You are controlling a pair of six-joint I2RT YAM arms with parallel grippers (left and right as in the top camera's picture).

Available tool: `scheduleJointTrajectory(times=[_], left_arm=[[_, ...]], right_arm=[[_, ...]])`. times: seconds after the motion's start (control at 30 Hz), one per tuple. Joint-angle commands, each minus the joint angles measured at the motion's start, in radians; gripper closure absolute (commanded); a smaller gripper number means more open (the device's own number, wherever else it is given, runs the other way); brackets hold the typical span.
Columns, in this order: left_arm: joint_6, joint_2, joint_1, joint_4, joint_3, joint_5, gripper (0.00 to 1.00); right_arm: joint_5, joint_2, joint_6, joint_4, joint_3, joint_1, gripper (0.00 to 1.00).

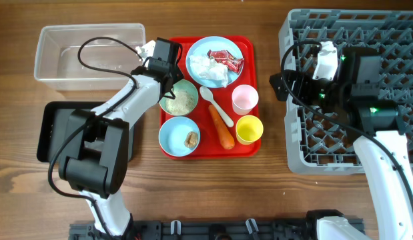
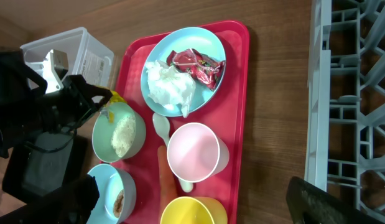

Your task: Sort waste into correct bins and load items into the dishwasher rack

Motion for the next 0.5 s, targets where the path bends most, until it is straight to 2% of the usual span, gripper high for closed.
scheduleJointTrajectory(times=[0.0, 0.13, 0.27, 0.47], left_arm=[[0.003, -0.018, 0.001, 0.003, 0.010, -0.021, 0.96], [0.037, -0.108, 0.000, 0.004, 0.013, -0.020, 0.96], [0.140, -0.232, 0.000, 0.003, 0.013, 0.066, 0.96], [0.272, -0.400, 0.035, 0.008, 0.013, 0.050, 0.96]], right_arm=[[0.011, 0.008, 0.007, -0.001, 0.016, 0.004, 0.00], [0.011, 0.008, 0.007, 0.000, 0.016, 0.004, 0.00], [0.011, 0.008, 0.007, 0.000, 0.016, 0.004, 0.00], [0.011, 0.011, 0.006, 0.001, 0.016, 0.004, 0.00]])
